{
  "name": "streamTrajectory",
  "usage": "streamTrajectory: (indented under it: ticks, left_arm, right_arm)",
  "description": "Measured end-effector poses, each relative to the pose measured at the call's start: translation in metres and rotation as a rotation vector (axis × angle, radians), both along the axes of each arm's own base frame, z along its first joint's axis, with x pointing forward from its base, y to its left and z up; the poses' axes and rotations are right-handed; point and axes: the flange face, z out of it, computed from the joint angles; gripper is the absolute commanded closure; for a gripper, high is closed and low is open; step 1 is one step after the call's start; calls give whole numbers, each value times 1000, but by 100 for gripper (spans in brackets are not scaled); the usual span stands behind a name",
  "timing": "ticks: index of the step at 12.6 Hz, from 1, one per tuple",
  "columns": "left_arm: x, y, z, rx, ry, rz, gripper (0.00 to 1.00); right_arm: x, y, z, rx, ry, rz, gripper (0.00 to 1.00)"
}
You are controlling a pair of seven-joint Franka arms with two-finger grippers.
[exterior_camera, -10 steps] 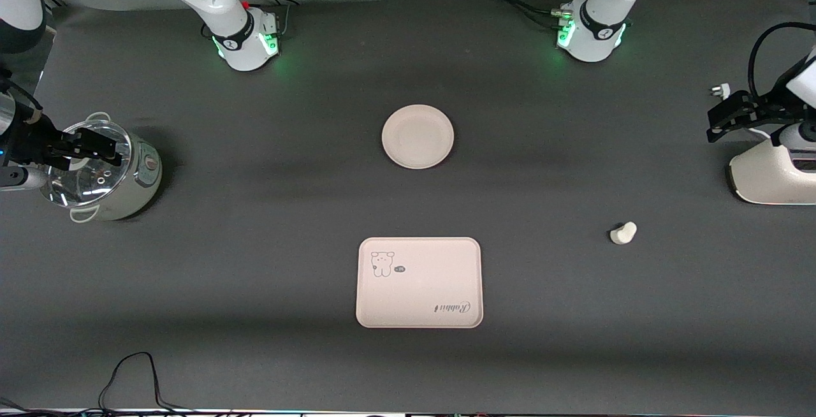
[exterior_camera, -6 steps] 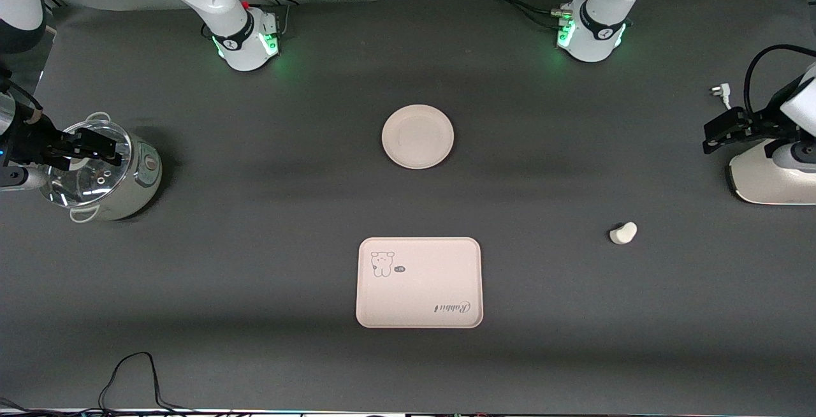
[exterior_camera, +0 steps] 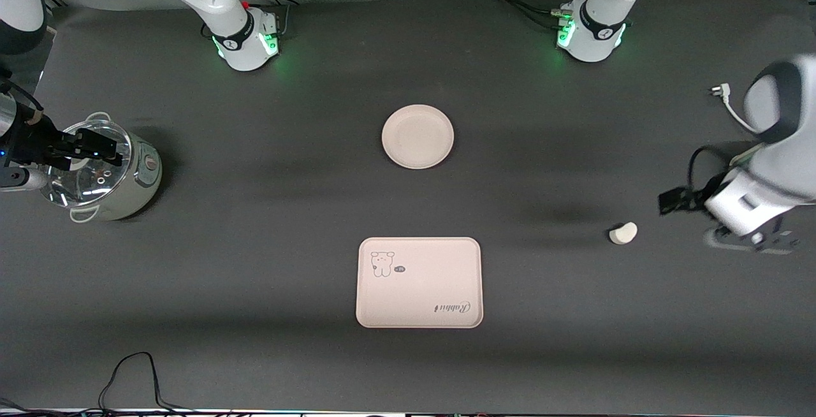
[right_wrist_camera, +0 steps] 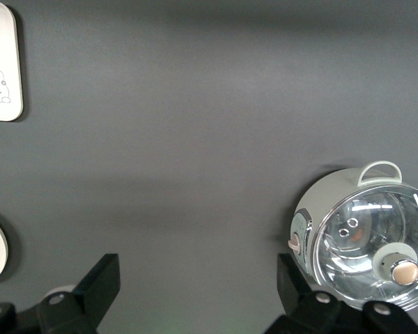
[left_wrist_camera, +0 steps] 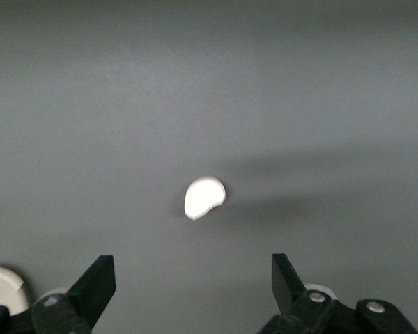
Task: Place bun in plate and plate on tray
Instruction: 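Reach the left gripper down to the white bun and grasp it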
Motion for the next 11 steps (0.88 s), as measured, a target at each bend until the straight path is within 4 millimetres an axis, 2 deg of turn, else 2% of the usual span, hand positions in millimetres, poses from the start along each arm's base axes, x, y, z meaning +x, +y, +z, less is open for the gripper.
streamTrajectory:
  ticks: [2,3,6,7,8,9,10,11]
  left_arm:
    - [-5,0,-77,-7,-4,-4,0]
    - [-9,0,-102,-10,1,-2,0]
    - [-20,3,-152,-16,-2,2,0]
    - [-24,6,-168,-18,-5,8,7]
    - [-28,10,-181,-19,2,16,30]
    - [-30,14,-191,-21,10,23,61]
    - [-30,16,-195,-21,16,27,86]
    - [-31,16,-195,-22,17,27,100]
  right_arm:
    - [0,0,0,0,1,0,0]
    - [0,0,-1,0,1,0,0]
    - [0,0,-1,0,1,0,0]
    - [0,0,-1,0,1,0,0]
    - [0,0,-1,0,2,-1,0]
    - [0,0,-1,0,2,-1,0]
    - [0,0,-1,0,2,-1,0]
    - [0,-1,-1,0,2,-1,0]
